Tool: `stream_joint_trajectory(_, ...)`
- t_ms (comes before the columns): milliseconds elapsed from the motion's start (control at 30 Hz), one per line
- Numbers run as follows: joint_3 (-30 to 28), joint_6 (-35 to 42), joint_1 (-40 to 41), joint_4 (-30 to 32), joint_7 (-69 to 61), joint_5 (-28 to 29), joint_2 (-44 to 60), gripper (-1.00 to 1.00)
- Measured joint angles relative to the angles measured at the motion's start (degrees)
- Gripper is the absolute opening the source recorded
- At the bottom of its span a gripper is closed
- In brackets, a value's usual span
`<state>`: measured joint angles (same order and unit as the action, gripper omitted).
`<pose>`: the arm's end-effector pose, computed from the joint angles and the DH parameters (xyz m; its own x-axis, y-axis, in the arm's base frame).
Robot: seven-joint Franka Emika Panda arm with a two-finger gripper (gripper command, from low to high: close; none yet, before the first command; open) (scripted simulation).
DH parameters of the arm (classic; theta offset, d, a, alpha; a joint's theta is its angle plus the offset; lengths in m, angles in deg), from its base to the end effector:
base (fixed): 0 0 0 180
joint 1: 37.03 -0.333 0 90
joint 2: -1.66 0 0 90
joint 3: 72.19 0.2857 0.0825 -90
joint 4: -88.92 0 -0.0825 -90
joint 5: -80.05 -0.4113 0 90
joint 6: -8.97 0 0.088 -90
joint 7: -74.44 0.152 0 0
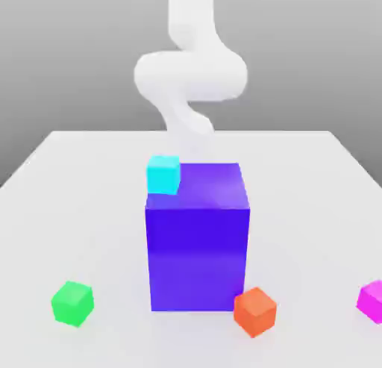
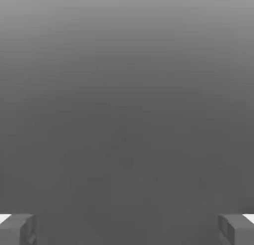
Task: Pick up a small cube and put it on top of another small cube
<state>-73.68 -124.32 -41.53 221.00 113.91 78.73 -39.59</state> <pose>0.4531 0.0229 0.6259 0.6071 -0.6216 0.4951 -0.4240 -0.7803 -0.4597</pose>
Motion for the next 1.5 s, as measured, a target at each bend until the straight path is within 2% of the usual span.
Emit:
stream_joint_trajectory(400,-3.5,-7.0,-18.0,1.3,-31.9,-7.9,22.4,0.00)
stream_joint_trajectory(667,-0.7,-11.7,-25.9,2.3,-51.3,-10.8,36.9,0.00)
stream_joint_trajectory(833,1.2,-15.1,-30.1,3.0,-60.8,-9.0,45.6,0.00)
stream_joint_trajectory(967,2.7,-18.0,-32.1,3.6,-66.4,-4.8,52.2,0.00)
stream_joint_trajectory(1100,3.1,-21.1,-34.9,4.0,-69.7,1.5,58.8,0.00)
stream_joint_trajectory(1233,2.7,-27.2,-35.7,2.6,-69.9,2.9,67.1,0.00)
stream_joint_trajectory(1267,2.6,-28.3,-35.8,2.3,-69.9,3.0,68.4,-1.00)
stream_joint_trajectory(1500,2.6,-28.1,-35.8,2.3,-69.9,3.1,68.3,-1.00)
